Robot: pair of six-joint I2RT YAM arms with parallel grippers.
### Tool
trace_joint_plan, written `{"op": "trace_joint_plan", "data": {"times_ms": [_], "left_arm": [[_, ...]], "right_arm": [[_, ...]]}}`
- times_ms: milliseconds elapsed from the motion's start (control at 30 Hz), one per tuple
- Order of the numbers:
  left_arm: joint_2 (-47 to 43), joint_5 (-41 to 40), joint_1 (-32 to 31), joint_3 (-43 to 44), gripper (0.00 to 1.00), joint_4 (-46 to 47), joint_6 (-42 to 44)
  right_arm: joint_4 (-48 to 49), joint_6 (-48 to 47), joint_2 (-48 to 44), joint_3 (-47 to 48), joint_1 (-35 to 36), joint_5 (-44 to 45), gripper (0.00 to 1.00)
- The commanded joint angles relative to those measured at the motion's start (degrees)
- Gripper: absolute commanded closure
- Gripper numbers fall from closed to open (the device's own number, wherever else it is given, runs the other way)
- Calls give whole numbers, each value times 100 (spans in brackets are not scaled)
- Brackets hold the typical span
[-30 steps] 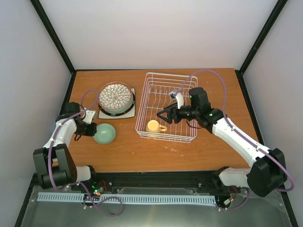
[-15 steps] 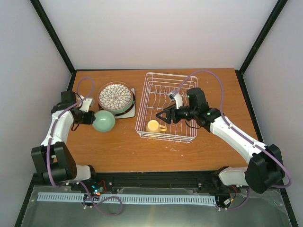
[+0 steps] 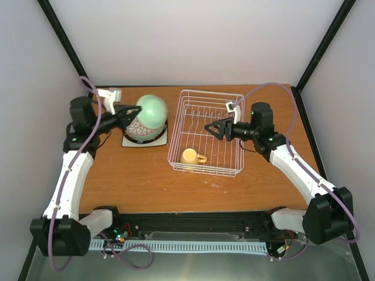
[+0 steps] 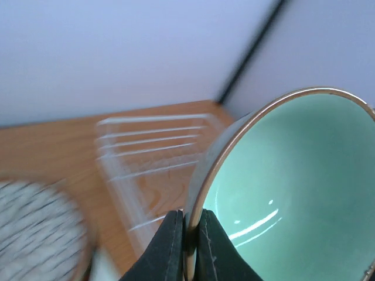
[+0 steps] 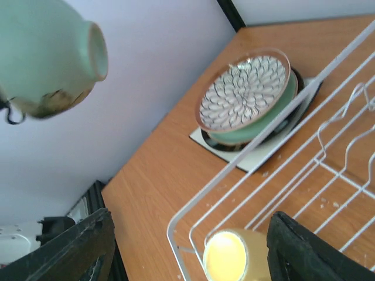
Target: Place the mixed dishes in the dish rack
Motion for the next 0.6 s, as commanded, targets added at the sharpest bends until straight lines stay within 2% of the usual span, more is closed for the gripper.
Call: {"op": "trace_joint_plan", "data": {"times_ms": [0, 133, 233, 300, 500, 567], "left_arm": [[740, 1490, -1091, 458, 99, 2478, -1705], [1755, 2758, -1834, 631, 99, 4853, -3074], [2227, 3316, -1979, 685, 99, 6760, -4248], [2496, 3583, -2040, 651, 99, 8390, -5419], [3480, 3463, -2292, 906, 99, 12045, -8287], [3804, 3333, -2393, 1102, 99, 12611, -8857]], "right_arm": [[1122, 904, -54, -51, -265, -1079, 29], [1579, 1363, -30, -36, -315, -1760, 25], [2093, 1891, -160, -102, -461, -2153, 13], [2832, 2508, -238, -243, -503, -2406, 11], [3443, 3207, -238, -330, -509, -2632, 9], [4029, 3775, -179, -441, -510, -2678, 8]]}}
